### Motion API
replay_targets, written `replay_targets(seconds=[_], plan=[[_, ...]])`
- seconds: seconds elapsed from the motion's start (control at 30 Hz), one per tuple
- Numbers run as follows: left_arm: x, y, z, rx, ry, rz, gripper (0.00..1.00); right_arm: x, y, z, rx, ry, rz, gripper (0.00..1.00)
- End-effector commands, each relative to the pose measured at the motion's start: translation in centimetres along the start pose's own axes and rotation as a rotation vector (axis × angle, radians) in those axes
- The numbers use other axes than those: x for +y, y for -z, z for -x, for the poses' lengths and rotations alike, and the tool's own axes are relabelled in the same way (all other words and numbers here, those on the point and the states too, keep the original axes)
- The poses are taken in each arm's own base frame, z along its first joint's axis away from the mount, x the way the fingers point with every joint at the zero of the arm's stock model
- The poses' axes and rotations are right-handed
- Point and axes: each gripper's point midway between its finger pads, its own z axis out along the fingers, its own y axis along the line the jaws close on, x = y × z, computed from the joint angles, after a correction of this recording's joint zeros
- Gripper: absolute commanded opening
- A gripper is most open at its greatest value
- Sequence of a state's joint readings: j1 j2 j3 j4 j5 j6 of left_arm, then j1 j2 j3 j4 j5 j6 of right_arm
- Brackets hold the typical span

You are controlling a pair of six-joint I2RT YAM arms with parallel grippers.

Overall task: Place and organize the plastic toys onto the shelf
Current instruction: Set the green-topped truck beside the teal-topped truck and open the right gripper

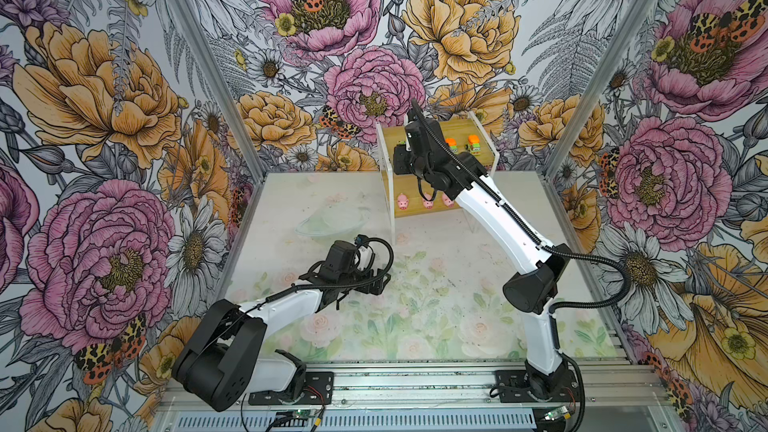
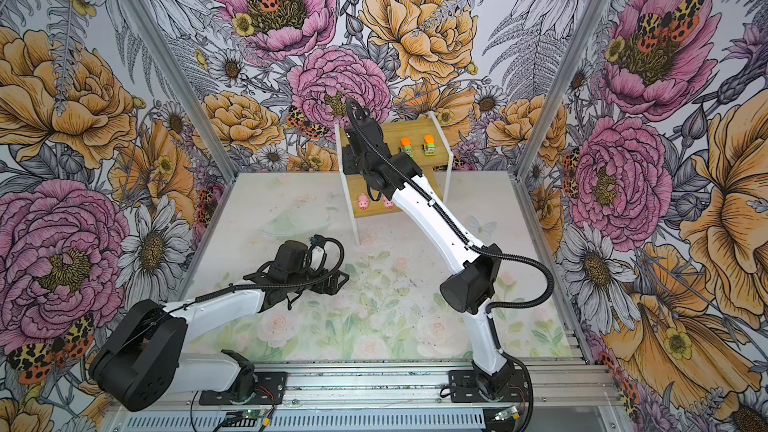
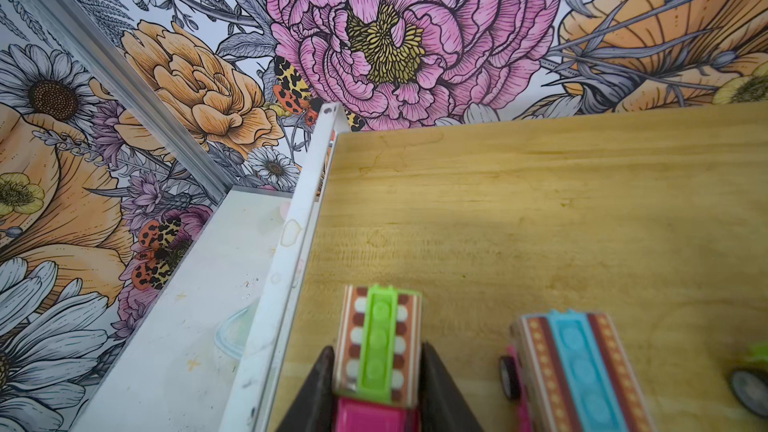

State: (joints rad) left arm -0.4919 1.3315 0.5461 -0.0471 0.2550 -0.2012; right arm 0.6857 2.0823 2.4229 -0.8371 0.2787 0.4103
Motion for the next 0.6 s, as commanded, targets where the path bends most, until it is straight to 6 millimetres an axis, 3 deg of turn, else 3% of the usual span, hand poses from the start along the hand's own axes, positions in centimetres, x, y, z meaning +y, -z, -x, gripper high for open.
replay_targets(seconds=[0.0, 0.33, 0.57], plan=[[-0.3, 0.0, 1.1, -0.03, -0.013, -0.022, 0.99, 0.0, -0.4, 0.2, -0.001, -0.003, 0.008, 0.37], [-0.3, 0.0, 1.0, -0.029, -0.012, -0.022, 0.99, 0.0, 0.3, 0.7, -0.012, 0.005, 0.015, 0.45], [-0.3, 0.1, 1.1, -0.034, -0.014, -0.023, 0.99, 0.1, 2.6, 1.1, -0.027, 0.022, 0.017, 0.52]])
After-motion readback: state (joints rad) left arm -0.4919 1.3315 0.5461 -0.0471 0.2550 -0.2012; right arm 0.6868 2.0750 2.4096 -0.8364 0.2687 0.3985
